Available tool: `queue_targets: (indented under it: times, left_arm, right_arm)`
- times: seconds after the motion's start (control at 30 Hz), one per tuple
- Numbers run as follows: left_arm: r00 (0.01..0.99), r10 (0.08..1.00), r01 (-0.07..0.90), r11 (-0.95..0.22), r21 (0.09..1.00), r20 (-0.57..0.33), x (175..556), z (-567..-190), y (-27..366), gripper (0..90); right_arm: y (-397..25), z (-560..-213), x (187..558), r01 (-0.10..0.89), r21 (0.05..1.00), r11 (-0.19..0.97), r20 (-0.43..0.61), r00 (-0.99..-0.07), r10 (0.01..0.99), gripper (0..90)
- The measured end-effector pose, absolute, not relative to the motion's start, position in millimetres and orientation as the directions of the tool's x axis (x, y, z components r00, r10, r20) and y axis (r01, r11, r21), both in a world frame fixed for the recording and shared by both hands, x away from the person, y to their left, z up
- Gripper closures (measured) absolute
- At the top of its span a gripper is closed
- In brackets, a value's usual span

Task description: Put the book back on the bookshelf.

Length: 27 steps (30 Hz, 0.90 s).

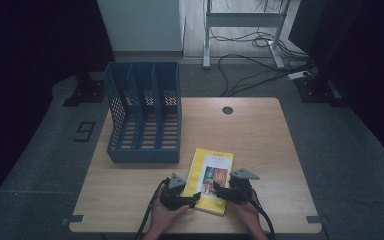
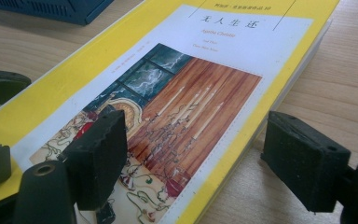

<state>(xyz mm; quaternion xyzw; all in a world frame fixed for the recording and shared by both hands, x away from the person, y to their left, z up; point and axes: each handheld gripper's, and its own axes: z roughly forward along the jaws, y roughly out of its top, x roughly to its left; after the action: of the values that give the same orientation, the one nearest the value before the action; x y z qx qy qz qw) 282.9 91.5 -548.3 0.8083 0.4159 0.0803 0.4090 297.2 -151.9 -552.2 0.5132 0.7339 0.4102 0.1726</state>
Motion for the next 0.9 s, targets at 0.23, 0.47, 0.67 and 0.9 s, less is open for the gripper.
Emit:
queue_targets:
  times: [0.23,0.47,0.67,0.9]
  left_arm:
    - [0.640,0.738,0.610,-0.318,0.726,-0.215,282.9,-548.5,91.8,25.9]
    - [0.637,0.741,0.610,-0.314,0.727,-0.214,282.3,-548.5,91.5,26.1]
    - [0.637,0.741,0.610,-0.315,0.727,-0.213,282.3,-548.5,91.5,26.1]
    - [0.639,0.739,0.609,-0.316,0.727,-0.214,282.6,-548.5,91.6,26.0]
  right_arm:
    - [-151.2,-552.2,297.5,0.619,0.774,0.131,0.175,-0.408,0.896,20.3]
    - [-149.7,-550.1,296.1,0.622,0.770,0.141,0.169,-0.412,0.896,21.0]
    - [-150.3,-546.4,295.4,0.629,0.767,0.126,0.189,-0.410,0.892,22.3]
    - [-153.3,-535.4,291.9,0.604,0.792,0.093,0.218,-0.421,0.880,26.5]
